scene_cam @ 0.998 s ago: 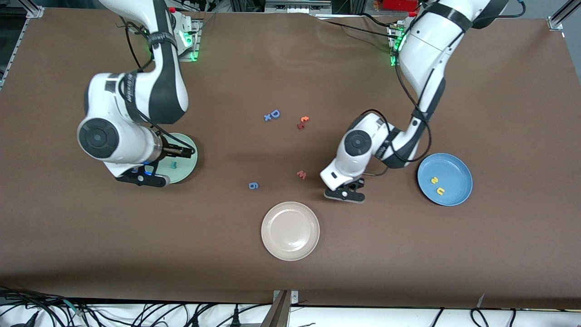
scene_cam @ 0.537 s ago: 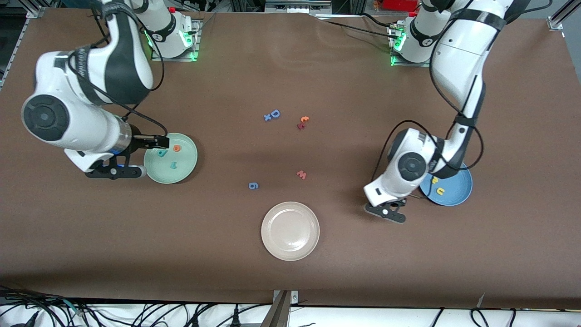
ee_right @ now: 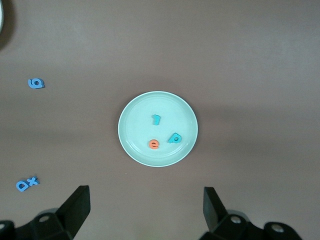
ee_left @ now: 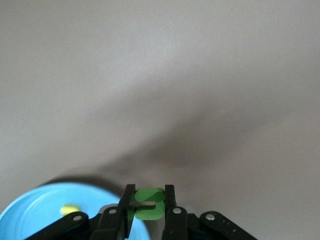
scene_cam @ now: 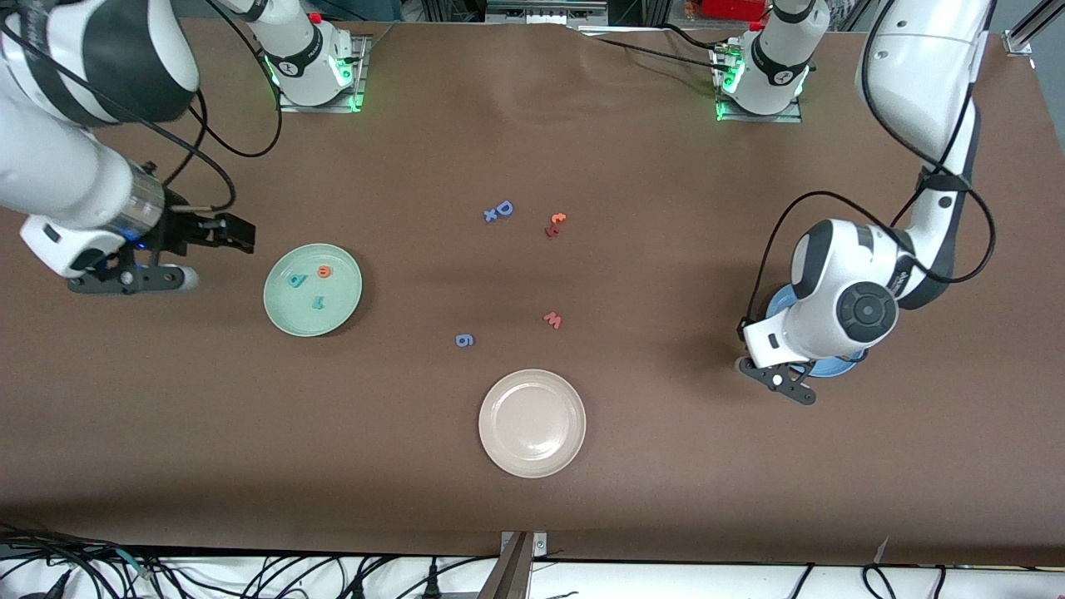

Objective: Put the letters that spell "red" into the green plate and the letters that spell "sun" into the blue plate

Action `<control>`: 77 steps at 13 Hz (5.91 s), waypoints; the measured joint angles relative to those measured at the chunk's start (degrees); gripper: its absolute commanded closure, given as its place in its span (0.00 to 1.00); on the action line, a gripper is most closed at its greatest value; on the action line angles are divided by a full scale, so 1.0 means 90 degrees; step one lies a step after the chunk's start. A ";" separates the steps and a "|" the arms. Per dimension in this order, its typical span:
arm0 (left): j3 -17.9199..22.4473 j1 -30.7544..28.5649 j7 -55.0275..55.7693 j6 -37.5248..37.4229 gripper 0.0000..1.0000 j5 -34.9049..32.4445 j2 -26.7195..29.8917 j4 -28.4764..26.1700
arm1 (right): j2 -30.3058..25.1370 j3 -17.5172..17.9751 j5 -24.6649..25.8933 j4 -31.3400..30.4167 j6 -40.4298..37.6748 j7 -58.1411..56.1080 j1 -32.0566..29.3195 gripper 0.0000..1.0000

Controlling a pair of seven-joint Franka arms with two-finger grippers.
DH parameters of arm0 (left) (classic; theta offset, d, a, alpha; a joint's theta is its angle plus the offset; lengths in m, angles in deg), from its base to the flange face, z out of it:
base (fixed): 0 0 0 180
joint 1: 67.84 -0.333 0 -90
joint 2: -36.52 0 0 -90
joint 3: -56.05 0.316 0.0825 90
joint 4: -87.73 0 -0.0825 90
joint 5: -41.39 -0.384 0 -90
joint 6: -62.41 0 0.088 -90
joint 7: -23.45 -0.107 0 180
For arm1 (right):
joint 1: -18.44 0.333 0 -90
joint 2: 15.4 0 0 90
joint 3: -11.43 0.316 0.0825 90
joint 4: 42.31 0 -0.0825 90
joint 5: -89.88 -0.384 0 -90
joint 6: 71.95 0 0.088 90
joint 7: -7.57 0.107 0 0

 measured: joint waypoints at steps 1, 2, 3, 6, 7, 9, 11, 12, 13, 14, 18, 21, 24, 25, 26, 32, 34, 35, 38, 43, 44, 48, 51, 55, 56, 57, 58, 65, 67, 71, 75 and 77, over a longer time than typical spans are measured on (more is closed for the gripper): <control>0.0009 -0.0062 -0.0121 0.0000 0.79 0.0000 0.0123 -0.0175 | -0.0230 0.0269 0.0017 -0.0169 0.0033 0.0000 -0.0339 0.00; 0.0032 -0.0124 -0.0255 -0.0001 0.79 0.0000 0.0200 -0.0327 | -0.0436 0.0518 0.0049 -0.0295 0.0048 0.0000 -0.0645 0.00; 0.0099 -0.0170 -0.0425 0.0000 0.79 0.0000 0.0243 -0.0459 | -0.0615 0.0693 0.0068 -0.0384 0.0062 0.0000 -0.0865 0.00; 0.0243 -0.0384 -0.0814 0.0006 0.79 0.0000 0.0303 -0.0762 | -0.1087 0.0782 0.0101 -0.0644 0.0365 0.0000 -0.1063 0.00; 0.0263 -0.0460 -0.0948 0.0006 0.79 0.0000 0.0319 -0.0810 | -0.1181 0.0749 0.0101 -0.0700 0.0415 0.0000 -0.1103 0.00; 0.0362 -0.0557 -0.1128 0.0007 0.79 0.0000 0.0331 -0.0895 | -0.1219 0.0475 0.0064 -0.0747 0.0427 -0.0038 -0.1134 0.00; 0.0456 -0.0612 -0.1184 0.0052 0.78 0.0000 0.0311 -0.0992 | -0.1235 0.0272 0.0020 -0.0758 0.0245 -0.0102 -0.1145 0.00; 0.0509 -0.0616 -0.1196 0.0157 0.75 0.0000 0.0273 -0.1043 | -0.1273 0.0274 0.0020 -0.0763 0.0170 -0.0102 -0.1133 0.00; 0.0556 -0.0621 -0.1203 0.0302 0.64 0.0000 0.0209 -0.1086 | -0.1315 0.0276 0.0020 -0.0790 0.0193 -0.0102 -0.1111 0.00; 0.0590 -0.0626 -0.1210 0.0424 0.34 0.0000 0.0136 -0.1098 | -0.1353 0.0246 0.0020 -0.0861 0.0261 -0.0102 -0.1107 0.00; 0.0600 -0.0638 -0.1215 0.0561 0.00 0.0000 0.0031 -0.1084 | -0.1399 -0.0001 0.0021 -0.1107 0.0602 -0.0563 -0.1107 0.00; 0.0575 -0.0623 -0.1214 0.0478 0.00 0.0001 0.0213 -0.0741 | -0.1366 0.0000 0.0026 -0.1048 0.0623 -0.0672 -0.1048 0.00; 0.0555 -0.0540 -0.1209 -0.0703 0.00 0.0004 0.0676 0.0293 | -0.1334 0.0000 0.0028 -0.0994 0.0620 -0.0685 -0.1021 0.00; 0.0554 -0.0529 -0.1209 -0.1161 0.00 0.0005 0.0845 0.0718 | -0.1275 0.0000 0.0028 -0.0912 0.0570 -0.0687 -0.1013 0.00; 0.0554 -0.0524 -0.1209 -0.1512 0.00 0.0005 0.1004 0.1091 | -0.1171 0.0000 0.0028 -0.0764 0.0436 -0.0687 -0.1005 0.00; 0.0363 -0.0484 -0.1209 -0.1973 0.00 0.0024 0.1475 0.1820 | -0.0866 -0.0017 0.0028 -0.0400 0.0187 -0.0687 -0.1003 0.00; 0.0280 -0.0482 -0.1149 -0.1973 0.00 0.0056 0.1485 0.1849 | -0.0875 0.0008 0.0028 -0.0411 0.0267 -0.0687 -0.1038 0.00; 0.0250 -0.0481 -0.1073 -0.1973 0.00 0.0062 0.1484 0.1849 | -0.0884 0.0043 0.0028 -0.0436 0.0332 -0.0687 -0.1079 0.00; 0.0262 -0.0490 -0.0693 -0.2000 0.00 0.0074 0.1485 0.1849 | -0.0906 0.0083 0.0028 -0.0457 0.0351 -0.0687 -0.1109 0.00; 0.0224 -0.0402 0.1301 -0.2244 0.00 0.0077 0.1484 0.1849 | -0.0905 0.0090 0.0028 -0.0465 0.0350 -0.0687 -0.1129 0.00; 0.0224 -0.0384 0.1406 -0.2247 0.00 0.0077 0.1484 0.1849 | -0.0905 0.0092 0.0028 -0.0465 0.0350 -0.0687 -0.1129 0.00; 0.0239 -0.0394 0.1509 -0.2271 0.00 0.0077 0.1485 0.1851 | -0.0905 0.0094 0.0028 -0.0467 0.0352 -0.0687 -0.1129 0.00; 0.0292 -0.0429 0.1520 -0.2283 0.00 0.0077 0.1611 0.2068 | -0.0904 0.0097 0.0028 -0.0469 0.0352 -0.0687 -0.1129 0.00; 0.0327 -0.0439 0.1520 -0.2736 0.00 0.0078 0.1944 0.2155 | -0.0903 0.0098 0.0028 -0.0472 0.0352 -0.0687 -0.1129 0.00; 0.0323 -0.0439 0.1520 -0.2780 0.00 0.0095 0.1946 0.2155 | -0.0903 0.0098 0.0028 -0.0472 0.0351 -0.0687 -0.1129 0.00; 0.0322 -0.0439 0.1520 -0.2802 0.00 0.0155 0.1945 0.2154 | -0.0903 0.0098 0.0028 -0.0472 0.0351 -0.0687 -0.1129 0.00; 0.0323 -0.0439 0.1520 -0.2812 0.00 0.0190 0.1945 0.2154 | -0.0903 0.0098 0.0028 -0.0472 0.0351 -0.0687 -0.1129 0.00; 0.0318 -0.0440 0.1520 -0.2893 0.00 0.0198 0.1945 0.2154 | -0.0903 0.0099 0.0028 -0.0472 0.0351 -0.0687 -0.1129 0.00; 0.0302 -0.0440 0.1520 -0.2950 0.00 0.0199 0.1945 0.2154 | -0.0903 0.0099 0.0028 -0.0473 0.0351 -0.0688 -0.1129 0.00; 0.0307 -0.0441 0.1520 -0.3055 0.00 0.0199 0.2053 0.2160 | -0.0903 0.0099 0.0028 -0.0473 0.0351 -0.0688 -0.1129 0.00; 0.0293 -0.0425 0.1520 -0.3537 0.00 0.0199 0.2304 0.2160 | -0.0903 0.0100 0.0028 -0.0473 0.0351 -0.0688 -0.1129 0.00; 0.0293 -0.0419 0.1520 -0.3666 0.00 0.0199 0.2360 0.2149 | -0.0903 0.0100 0.0028 -0.0473 0.0351 -0.0688 -0.1129 0.00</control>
